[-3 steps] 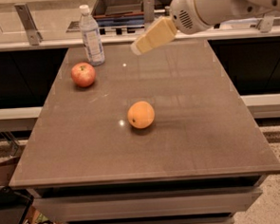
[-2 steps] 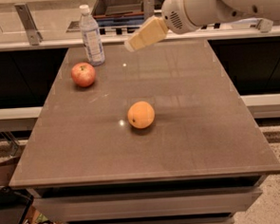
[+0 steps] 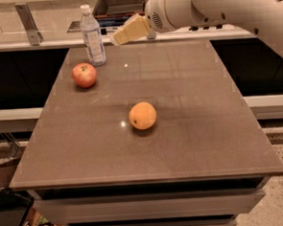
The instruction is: Pick blue plastic bottle
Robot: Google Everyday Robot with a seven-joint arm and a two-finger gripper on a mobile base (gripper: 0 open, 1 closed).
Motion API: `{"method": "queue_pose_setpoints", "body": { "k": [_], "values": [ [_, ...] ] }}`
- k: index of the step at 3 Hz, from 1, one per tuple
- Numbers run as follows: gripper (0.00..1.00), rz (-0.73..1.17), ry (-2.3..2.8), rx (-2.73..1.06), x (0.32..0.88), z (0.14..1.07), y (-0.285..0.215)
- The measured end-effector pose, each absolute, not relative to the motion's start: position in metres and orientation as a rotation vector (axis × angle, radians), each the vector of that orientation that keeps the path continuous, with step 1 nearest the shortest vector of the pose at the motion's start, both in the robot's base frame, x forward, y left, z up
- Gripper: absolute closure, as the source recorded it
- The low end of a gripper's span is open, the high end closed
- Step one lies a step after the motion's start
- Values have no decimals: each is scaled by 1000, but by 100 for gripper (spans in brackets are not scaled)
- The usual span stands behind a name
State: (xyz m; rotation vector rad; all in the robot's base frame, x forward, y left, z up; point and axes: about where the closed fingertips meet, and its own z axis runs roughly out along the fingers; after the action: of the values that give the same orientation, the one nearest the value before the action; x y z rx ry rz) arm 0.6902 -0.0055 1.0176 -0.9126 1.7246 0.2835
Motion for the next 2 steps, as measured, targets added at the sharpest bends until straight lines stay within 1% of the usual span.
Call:
{"method": "queue_pose_setpoints", "body": {
  "k": [2],
  "values": [
    [0,404,1676,-910,744,996,61]
  ]
}}
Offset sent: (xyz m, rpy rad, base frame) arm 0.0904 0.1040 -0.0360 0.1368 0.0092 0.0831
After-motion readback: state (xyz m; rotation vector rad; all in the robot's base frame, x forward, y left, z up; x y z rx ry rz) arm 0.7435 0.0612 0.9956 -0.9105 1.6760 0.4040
